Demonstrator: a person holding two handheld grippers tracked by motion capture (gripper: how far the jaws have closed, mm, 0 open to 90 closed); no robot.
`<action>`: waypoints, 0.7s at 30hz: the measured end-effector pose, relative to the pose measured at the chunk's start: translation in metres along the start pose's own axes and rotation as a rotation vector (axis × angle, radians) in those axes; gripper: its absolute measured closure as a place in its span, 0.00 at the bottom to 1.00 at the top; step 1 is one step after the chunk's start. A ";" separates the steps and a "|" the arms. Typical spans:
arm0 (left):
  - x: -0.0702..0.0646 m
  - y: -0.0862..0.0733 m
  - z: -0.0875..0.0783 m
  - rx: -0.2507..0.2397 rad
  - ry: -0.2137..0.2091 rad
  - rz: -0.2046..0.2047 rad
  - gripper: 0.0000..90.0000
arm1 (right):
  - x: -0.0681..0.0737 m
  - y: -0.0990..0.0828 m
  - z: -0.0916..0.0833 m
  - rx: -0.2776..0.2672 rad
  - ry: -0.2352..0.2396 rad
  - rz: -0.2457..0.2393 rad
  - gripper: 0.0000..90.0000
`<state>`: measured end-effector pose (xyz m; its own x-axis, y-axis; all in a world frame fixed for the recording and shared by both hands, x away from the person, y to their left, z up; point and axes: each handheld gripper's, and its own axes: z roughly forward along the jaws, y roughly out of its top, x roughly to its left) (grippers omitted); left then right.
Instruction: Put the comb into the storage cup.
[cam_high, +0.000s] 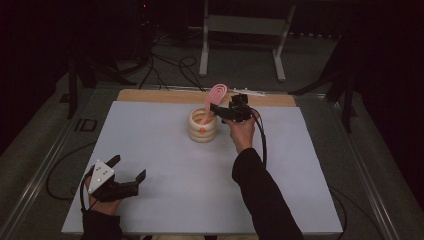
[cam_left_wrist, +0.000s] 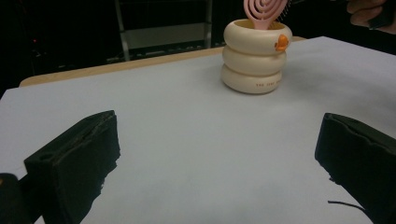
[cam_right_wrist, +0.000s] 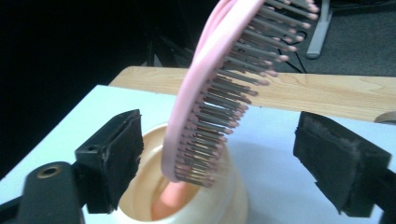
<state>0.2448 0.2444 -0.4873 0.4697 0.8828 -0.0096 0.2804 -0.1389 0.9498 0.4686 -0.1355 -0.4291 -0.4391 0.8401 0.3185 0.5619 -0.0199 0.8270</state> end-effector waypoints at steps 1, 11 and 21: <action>0.000 0.000 0.000 0.000 0.000 0.000 0.01 | 0.000 0.000 0.000 0.000 0.000 0.000 0.16; 0.000 0.000 0.001 0.003 0.000 0.000 0.01 | -0.007 -0.003 -0.014 0.022 -0.016 -0.052 0.10; 0.000 0.000 0.003 0.018 0.013 -0.001 0.01 | -0.023 -0.011 -0.043 0.032 -0.021 -0.097 0.10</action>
<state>0.2470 0.2429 -0.4886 0.4589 0.8885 -0.0062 0.2955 -0.1460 0.9441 0.4423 -0.1775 -0.4260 -0.4776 0.8485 0.2280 0.5397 0.0785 0.8382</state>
